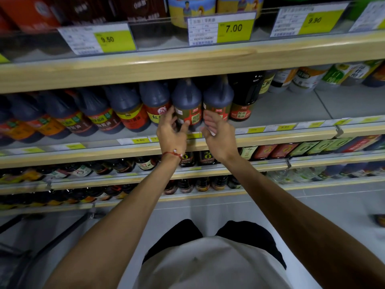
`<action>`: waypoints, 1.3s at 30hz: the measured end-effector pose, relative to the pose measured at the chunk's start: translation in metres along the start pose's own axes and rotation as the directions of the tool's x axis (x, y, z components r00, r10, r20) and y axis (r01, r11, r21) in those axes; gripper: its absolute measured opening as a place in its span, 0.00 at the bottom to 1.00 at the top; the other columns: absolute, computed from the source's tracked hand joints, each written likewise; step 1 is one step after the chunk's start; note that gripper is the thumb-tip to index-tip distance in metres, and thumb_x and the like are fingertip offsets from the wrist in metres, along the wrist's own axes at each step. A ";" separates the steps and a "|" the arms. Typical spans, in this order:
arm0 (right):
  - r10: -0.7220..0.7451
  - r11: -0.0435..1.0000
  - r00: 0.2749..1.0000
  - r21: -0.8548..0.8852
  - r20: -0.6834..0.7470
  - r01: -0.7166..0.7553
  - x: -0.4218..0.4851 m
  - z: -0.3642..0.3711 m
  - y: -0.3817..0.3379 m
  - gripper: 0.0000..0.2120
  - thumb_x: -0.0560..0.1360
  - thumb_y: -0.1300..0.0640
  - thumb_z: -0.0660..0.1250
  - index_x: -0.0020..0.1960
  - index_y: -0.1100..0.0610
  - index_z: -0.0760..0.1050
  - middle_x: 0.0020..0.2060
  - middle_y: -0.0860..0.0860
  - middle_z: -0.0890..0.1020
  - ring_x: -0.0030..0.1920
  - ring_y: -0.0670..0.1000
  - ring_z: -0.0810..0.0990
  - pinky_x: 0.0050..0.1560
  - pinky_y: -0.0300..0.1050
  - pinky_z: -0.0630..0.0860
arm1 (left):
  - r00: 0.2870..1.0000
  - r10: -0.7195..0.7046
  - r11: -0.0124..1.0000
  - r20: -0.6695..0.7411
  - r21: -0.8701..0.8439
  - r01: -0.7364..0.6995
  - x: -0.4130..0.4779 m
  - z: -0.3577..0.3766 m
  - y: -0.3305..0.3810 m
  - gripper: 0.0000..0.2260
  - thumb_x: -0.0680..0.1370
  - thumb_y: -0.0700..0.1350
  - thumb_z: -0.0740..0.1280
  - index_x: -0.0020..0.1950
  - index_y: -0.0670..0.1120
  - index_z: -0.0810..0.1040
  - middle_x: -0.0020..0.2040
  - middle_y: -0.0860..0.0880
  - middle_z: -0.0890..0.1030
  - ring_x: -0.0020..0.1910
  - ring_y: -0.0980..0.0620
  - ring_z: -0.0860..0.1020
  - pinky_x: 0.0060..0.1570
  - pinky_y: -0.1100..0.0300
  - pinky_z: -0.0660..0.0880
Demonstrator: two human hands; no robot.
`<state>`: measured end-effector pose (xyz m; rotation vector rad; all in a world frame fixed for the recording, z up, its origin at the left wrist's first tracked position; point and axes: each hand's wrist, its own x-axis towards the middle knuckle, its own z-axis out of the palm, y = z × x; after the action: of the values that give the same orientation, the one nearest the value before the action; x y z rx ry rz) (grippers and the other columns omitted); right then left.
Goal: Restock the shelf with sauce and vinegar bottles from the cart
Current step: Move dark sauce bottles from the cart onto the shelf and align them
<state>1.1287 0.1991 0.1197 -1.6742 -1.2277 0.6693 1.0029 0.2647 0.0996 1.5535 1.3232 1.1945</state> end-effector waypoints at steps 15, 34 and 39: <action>-0.033 0.999 0.992 -0.028 -0.119 0.030 0.016 0.041 0.002 0.31 0.74 0.67 0.67 0.77 0.58 0.68 0.68 0.54 0.80 0.69 0.53 0.78 0.70 0.55 0.76 | 0.980 -0.058 0.995 0.189 -0.066 0.072 0.018 -0.021 -0.015 0.27 0.77 0.30 0.68 0.76 0.41 0.71 0.70 0.45 0.77 0.68 0.50 0.77 0.70 0.54 0.73; -0.098 0.995 0.949 -0.060 -0.299 0.084 0.030 0.055 0.019 0.11 0.75 0.56 0.73 0.57 0.51 0.79 0.47 0.48 0.88 0.49 0.52 0.87 0.49 0.62 0.83 | 0.991 -0.001 0.996 0.132 -0.087 0.013 0.027 -0.019 -0.025 0.22 0.76 0.37 0.75 0.69 0.40 0.78 0.56 0.53 0.81 0.58 0.55 0.82 0.63 0.56 0.79; -0.112 0.993 0.912 -0.080 -0.396 0.088 0.035 0.057 0.022 0.09 0.74 0.56 0.76 0.53 0.55 0.82 0.45 0.48 0.89 0.47 0.48 0.88 0.47 0.60 0.84 | 0.999 0.042 0.997 0.018 -0.062 -0.041 0.028 -0.011 -0.028 0.20 0.73 0.41 0.78 0.64 0.41 0.82 0.49 0.57 0.82 0.49 0.63 0.83 0.58 0.66 0.78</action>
<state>1.1030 0.2500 0.0789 -1.6807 -1.0351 0.2095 0.9858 0.2965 0.0813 1.5513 1.2361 1.2318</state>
